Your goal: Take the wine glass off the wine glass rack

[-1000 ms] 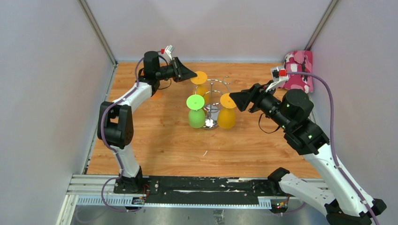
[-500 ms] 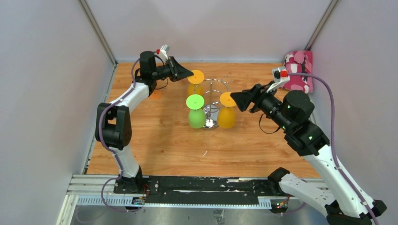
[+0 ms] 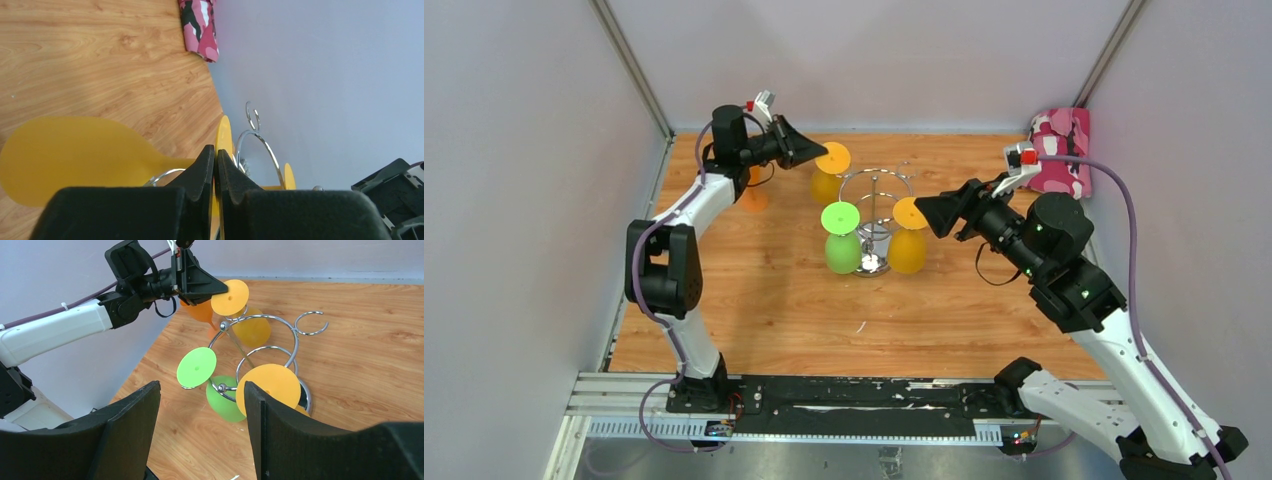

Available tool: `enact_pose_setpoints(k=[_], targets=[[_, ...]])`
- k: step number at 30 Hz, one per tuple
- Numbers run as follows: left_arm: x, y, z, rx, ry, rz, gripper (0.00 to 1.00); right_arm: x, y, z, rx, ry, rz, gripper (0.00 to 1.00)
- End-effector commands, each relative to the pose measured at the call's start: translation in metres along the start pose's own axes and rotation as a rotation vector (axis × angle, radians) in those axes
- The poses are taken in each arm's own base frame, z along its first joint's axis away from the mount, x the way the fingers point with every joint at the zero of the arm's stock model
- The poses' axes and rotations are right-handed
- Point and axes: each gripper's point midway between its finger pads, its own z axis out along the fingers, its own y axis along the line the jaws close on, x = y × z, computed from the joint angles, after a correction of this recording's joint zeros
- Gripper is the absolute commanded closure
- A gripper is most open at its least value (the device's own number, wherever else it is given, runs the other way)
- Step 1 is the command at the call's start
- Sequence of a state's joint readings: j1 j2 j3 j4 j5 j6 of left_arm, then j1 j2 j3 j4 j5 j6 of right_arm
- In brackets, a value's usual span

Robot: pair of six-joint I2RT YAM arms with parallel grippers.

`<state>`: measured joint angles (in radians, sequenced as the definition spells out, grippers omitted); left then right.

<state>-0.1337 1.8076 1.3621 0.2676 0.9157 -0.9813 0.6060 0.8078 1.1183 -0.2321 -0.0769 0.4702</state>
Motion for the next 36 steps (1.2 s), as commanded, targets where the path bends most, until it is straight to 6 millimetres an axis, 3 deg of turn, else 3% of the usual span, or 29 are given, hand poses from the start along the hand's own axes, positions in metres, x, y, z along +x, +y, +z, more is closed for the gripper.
enact_pose_setpoints(k=[1, 8, 14, 16, 20, 25, 31, 33, 36], targets=[[-0.021, -0.015, -0.006, 0.026, -0.037, 0.040, 0.92, -0.003, -0.006, 0.002, 0.020, -0.018, -0.015, 0.33], [-0.049, -0.045, -0.009, 0.057, -0.098, 0.086, 0.92, -0.001, -0.006, 0.003, 0.017, -0.011, -0.013, 0.33], [-0.061, -0.050, -0.013, 0.061, -0.128, 0.073, 0.93, 0.003, -0.008, 0.004, 0.021, -0.005, -0.020, 0.34], [-0.068, -0.060, -0.019, 0.081, -0.161, 0.086, 0.93, 0.004, -0.010, 0.005, 0.026, -0.005, -0.024, 0.34], [-0.087, -0.098, -0.037, 0.159, -0.235, 0.138, 0.93, 0.007, -0.014, 0.006, 0.035, -0.009, -0.037, 0.34], [-0.093, -0.166, -0.059, 0.339, -0.266, 0.200, 0.93, 0.012, -0.018, 0.010, 0.037, -0.006, -0.053, 0.33], [-0.070, -0.248, -0.106, 0.725, -0.234, 0.183, 0.93, 0.005, -0.022, 0.009, 0.045, -0.037, -0.078, 0.33], [-0.057, -0.267, -0.125, 0.853, -0.208, 0.191, 0.93, 0.000, -0.020, 0.006, 0.039, -0.055, -0.079, 0.33], [-0.046, -0.273, -0.133, 0.861, -0.191, 0.185, 0.93, -0.004, -0.017, 0.005, 0.018, -0.072, -0.081, 0.33]])
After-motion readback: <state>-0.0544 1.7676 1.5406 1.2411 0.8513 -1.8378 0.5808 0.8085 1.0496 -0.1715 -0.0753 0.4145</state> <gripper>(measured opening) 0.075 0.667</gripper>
